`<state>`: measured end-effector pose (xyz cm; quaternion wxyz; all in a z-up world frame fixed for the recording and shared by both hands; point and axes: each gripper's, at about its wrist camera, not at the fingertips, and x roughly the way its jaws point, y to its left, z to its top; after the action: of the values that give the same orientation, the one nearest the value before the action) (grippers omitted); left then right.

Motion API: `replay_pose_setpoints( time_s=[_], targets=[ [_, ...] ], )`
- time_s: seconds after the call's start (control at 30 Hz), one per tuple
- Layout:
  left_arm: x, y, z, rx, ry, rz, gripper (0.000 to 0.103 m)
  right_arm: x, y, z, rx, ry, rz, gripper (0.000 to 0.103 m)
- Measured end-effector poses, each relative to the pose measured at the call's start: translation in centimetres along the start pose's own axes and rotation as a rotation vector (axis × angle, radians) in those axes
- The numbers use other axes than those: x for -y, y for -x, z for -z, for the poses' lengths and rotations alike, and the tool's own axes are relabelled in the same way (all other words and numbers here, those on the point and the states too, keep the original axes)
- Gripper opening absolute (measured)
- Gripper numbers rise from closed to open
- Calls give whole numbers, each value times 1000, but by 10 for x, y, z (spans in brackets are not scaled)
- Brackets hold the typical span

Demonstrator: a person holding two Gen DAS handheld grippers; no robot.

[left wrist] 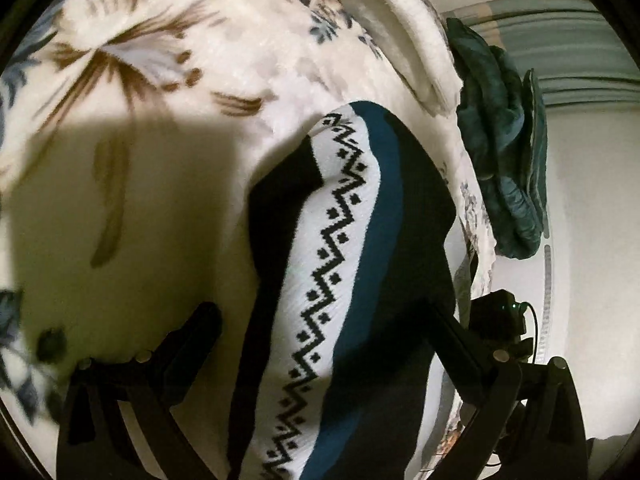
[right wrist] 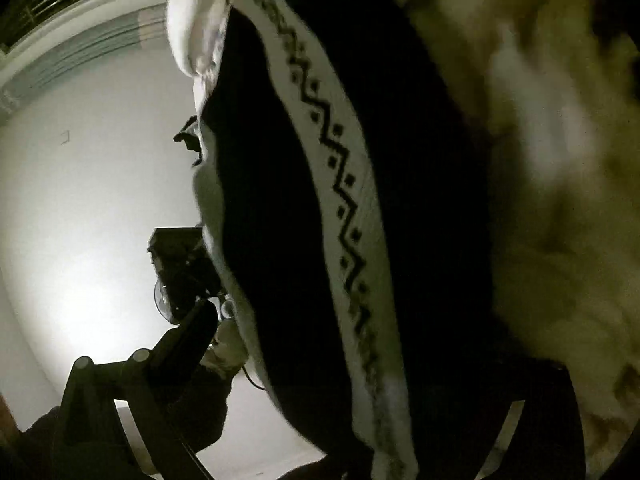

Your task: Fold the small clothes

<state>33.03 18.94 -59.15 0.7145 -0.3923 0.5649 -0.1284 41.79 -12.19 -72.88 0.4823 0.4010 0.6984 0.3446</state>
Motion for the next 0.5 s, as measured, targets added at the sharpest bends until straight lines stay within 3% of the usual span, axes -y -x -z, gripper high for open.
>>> replay_pose_setpoints(
  time_s=[0.27,0.33,0.37,0.4,0.43,0.5],
  targets=[
    [21,-9,-6,28,-59,90,101,-9,-9,-2,6,-9,-47,99],
    [29,-11,-8,34,-79,94,70,0,-3,0,23,-26,-16,74],
    [30,-9,-8,31,-84,75,39,0,-1,1,35,-33,3,64],
    [27,-4,-8,29,-80,76,32,0,1,3,49,-36,16,48],
    [29,0,-8,32,-79,81,30,-1,5,7,70,-38,7,40],
    [33,8,-7,31,-85,70,27,-10,8,12,93,-34,16,36]
  ],
)
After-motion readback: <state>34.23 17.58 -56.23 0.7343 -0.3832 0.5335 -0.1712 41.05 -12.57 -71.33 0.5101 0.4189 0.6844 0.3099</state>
